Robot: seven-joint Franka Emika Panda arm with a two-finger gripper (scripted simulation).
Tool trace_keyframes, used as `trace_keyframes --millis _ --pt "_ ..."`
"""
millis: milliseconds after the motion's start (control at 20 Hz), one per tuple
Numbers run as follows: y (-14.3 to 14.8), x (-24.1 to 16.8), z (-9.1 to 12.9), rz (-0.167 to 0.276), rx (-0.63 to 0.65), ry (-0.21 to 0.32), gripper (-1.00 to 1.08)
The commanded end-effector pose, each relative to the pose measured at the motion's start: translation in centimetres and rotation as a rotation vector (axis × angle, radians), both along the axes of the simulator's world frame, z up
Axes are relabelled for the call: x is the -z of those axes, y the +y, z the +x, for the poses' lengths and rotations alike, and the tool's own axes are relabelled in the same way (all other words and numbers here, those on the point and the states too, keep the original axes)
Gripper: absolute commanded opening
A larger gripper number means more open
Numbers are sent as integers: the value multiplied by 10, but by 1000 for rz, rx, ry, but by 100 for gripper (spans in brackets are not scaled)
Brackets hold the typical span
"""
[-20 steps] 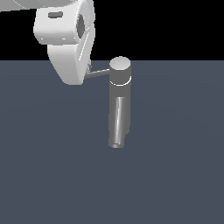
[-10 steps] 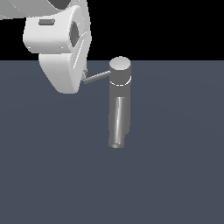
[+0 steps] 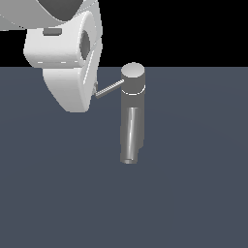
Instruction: Turn on the faucet by rotating a designated handle.
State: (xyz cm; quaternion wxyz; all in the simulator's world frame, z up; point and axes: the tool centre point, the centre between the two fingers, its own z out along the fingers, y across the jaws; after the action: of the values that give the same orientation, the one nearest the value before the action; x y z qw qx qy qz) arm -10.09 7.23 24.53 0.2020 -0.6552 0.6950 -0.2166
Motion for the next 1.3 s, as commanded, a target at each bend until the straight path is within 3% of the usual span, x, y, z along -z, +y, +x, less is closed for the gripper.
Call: trace_keyframes --millis 0,950,1250 --pt "-19 4 -5 2 35 3 -100" --pt "-44 24 -36 0 40 8 -100" --pt "-44 19 -33 0 28 -2 -100"
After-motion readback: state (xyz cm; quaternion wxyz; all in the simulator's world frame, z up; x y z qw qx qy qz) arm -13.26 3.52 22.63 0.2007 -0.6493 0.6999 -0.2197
